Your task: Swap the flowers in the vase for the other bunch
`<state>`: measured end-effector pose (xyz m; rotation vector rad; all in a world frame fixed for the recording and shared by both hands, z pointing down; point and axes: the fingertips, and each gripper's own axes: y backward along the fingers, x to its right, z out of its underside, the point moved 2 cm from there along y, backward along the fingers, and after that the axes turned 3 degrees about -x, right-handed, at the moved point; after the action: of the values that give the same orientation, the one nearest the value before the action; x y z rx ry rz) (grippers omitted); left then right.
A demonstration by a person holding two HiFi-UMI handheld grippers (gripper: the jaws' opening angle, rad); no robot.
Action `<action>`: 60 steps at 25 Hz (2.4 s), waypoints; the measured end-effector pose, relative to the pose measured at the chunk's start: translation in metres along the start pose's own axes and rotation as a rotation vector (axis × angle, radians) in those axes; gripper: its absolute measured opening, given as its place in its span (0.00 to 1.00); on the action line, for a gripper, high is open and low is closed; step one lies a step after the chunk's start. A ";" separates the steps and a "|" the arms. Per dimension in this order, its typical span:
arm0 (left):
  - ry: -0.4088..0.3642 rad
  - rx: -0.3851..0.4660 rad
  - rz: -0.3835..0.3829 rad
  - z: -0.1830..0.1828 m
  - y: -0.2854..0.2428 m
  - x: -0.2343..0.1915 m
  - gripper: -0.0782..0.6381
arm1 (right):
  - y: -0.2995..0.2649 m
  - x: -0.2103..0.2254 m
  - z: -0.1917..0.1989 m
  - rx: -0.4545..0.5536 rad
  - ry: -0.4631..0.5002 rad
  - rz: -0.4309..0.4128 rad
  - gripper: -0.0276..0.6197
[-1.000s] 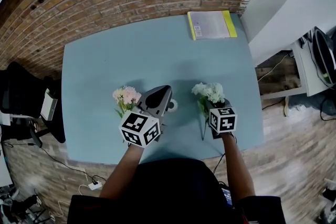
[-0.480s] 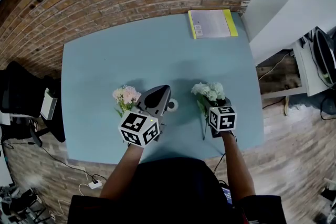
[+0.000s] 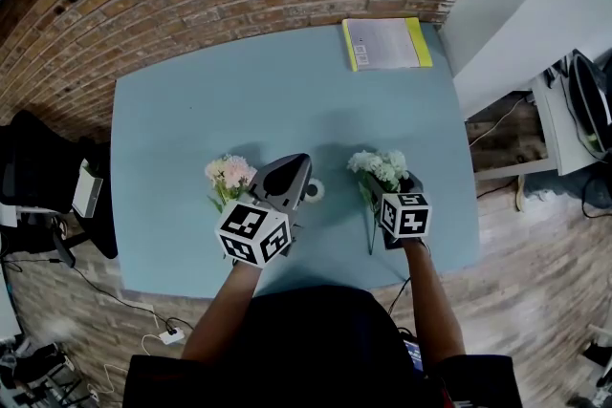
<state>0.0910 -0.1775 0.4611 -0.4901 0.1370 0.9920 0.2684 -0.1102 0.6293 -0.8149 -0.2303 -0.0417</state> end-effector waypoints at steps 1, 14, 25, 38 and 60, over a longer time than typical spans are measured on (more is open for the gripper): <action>0.000 0.002 -0.001 0.000 0.001 0.000 0.12 | 0.001 0.000 -0.001 0.003 0.000 0.000 0.49; -0.005 0.022 0.010 -0.005 0.011 0.003 0.12 | 0.016 -0.003 -0.013 0.038 0.006 0.030 0.49; -0.009 0.051 0.021 -0.011 0.021 0.007 0.12 | 0.033 -0.007 -0.030 0.084 0.028 0.064 0.50; -0.006 0.094 0.021 -0.017 0.036 0.010 0.12 | 0.056 -0.025 -0.050 0.144 0.079 0.055 0.49; -0.027 0.160 -0.042 -0.027 0.094 0.006 0.12 | 0.121 -0.139 -0.121 0.409 0.216 -0.132 0.07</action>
<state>0.0190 -0.1428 0.4040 -0.3317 0.1796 0.9374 0.1704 -0.1216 0.4315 -0.3827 -0.0829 -0.1996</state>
